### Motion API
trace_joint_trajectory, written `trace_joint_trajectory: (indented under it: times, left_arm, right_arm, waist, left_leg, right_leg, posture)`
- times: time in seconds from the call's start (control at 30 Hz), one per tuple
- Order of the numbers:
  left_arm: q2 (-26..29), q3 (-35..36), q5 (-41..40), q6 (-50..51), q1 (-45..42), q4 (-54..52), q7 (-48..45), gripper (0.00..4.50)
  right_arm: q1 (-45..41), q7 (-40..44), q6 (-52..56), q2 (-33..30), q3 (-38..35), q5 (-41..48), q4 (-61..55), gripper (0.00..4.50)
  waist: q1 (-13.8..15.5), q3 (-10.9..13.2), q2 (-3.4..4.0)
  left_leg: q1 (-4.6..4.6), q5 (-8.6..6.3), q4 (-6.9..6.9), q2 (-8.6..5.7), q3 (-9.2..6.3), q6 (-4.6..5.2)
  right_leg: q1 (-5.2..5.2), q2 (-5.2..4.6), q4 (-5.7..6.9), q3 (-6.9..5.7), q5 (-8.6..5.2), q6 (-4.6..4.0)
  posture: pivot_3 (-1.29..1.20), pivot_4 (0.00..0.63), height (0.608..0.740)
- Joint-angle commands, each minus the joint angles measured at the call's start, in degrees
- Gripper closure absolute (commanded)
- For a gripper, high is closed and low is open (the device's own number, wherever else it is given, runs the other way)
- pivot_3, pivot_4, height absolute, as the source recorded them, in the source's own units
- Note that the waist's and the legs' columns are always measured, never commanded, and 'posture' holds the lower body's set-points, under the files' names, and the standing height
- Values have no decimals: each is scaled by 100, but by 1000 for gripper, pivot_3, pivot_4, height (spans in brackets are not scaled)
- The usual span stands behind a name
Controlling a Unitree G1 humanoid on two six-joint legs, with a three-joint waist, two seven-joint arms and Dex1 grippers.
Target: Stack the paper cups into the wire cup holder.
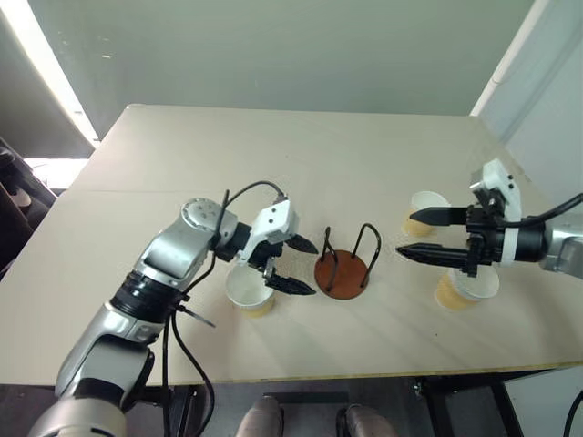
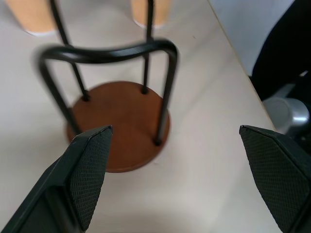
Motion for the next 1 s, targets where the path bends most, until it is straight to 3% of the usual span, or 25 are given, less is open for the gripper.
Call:
trace_joint_trajectory:
  times: [0.03, 0.17, 0.33, 0.7, 1.0]
  left_arm:
    - [1, 650, -464, 288, -301, -53, 112, 19]
    - [266, 1048, -706, 486, -151, -442, 205, 19]
    - [303, 1377, -873, 693, -158, -873, 647, 19]
    - [366, 1525, -1310, 1148, -144, -1430, 1144, 19]
    - [606, 1496, -1251, 1077, -62, -1401, 1202, 19]
  right_arm:
    - [-165, 192, -277, -208, 4, -285, 116, 0]
    - [-336, 501, -996, -581, 361, -1180, 670, 0]
    - [-943, 1043, -2119, -770, 1335, -2560, 1723, 0]
    - [-2025, 1885, -3696, -28, 2605, -4343, 3267, 0]
    - [-2985, 2148, -5022, 719, 3128, -5501, 5487, 0]
  waist:
    - [-3, 0, 0]
    - [-25, 0, 1]
    - [-44, 0, 1]
    - [-85, 1, 2]
    - [-103, 4, 7]
  left_leg:
    - [-1, 9, 0, 0, 0, -16]
    - [-7, 18, -6, -4, 6, -32]
    - [-12, 14, -6, -7, 7, -26]
    - [-14, 13, -2, -11, 9, -21]
    - [-16, 15, -6, -11, 8, -22]
  right_leg:
    - [0, -1, -1, 0, 0, 0]
    - [-7, -18, -6, -1, 0, 1]
    - [-16, -29, -5, -8, -1, 1]
    - [-20, -46, 0, -19, 0, 0]
    - [-26, -51, 0, -23, 5, -8]
  posture:
    - [0, 150, 740]
    - [0, 150, 740]
    - [0, 150, 740]
    - [0, 150, 740]
    - [0, 150, 740]
